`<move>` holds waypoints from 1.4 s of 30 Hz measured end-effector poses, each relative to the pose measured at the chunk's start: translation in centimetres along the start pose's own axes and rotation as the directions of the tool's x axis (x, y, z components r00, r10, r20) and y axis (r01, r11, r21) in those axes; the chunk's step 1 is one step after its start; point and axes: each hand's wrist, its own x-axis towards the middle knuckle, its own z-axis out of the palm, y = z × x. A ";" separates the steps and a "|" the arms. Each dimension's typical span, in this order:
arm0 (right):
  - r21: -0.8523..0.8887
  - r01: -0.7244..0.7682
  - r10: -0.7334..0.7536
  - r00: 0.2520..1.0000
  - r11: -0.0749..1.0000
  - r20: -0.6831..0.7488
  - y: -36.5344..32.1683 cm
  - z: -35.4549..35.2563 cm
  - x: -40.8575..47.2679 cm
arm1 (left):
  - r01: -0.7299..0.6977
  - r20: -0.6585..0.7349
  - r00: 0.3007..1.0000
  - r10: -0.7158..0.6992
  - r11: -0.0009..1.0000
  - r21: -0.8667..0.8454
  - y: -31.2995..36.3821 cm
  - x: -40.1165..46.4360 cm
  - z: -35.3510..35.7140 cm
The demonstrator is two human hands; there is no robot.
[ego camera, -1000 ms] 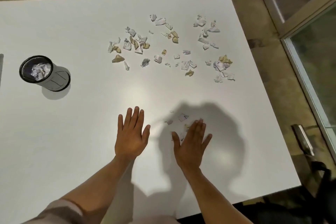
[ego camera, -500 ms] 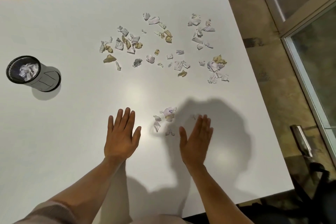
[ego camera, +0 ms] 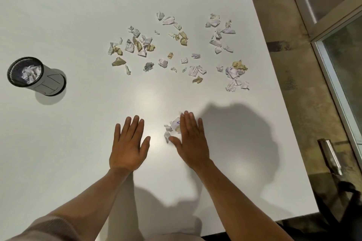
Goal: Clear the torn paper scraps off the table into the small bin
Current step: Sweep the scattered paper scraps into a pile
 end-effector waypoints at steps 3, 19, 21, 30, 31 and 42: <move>0.087 0.078 -0.074 0.996 0.993 -0.053 0.8 0.0 -0.2 | -0.001 -0.013 1.000 0.001 1.000 -0.011 0.1 0.1 -0.1; 0.193 0.111 -0.070 0.976 0.975 -0.207 2.4 -1.8 0.7 | -0.101 -0.027 0.995 0.100 0.995 -0.018 2.9 5.7 0.0; 0.218 -0.037 0.098 0.955 0.975 -0.280 4.4 -3.0 1.9 | -0.106 -0.021 0.994 0.105 0.994 -0.020 2.8 5.7 0.1; 0.226 -0.391 0.451 0.795 0.892 -0.405 13.3 -6.3 8.4 | -0.113 -0.033 0.993 0.112 0.993 -0.027 2.6 5.7 0.4; 0.231 -0.402 0.462 0.802 0.886 -0.378 13.9 -6.5 9.2 | -0.112 -0.036 0.993 0.111 0.993 -0.028 2.6 5.8 0.4; 0.128 -0.335 0.355 0.913 0.934 -0.203 17.4 -7.1 16.2 | -0.110 -0.070 0.992 0.107 0.993 -0.049 2.7 5.9 0.6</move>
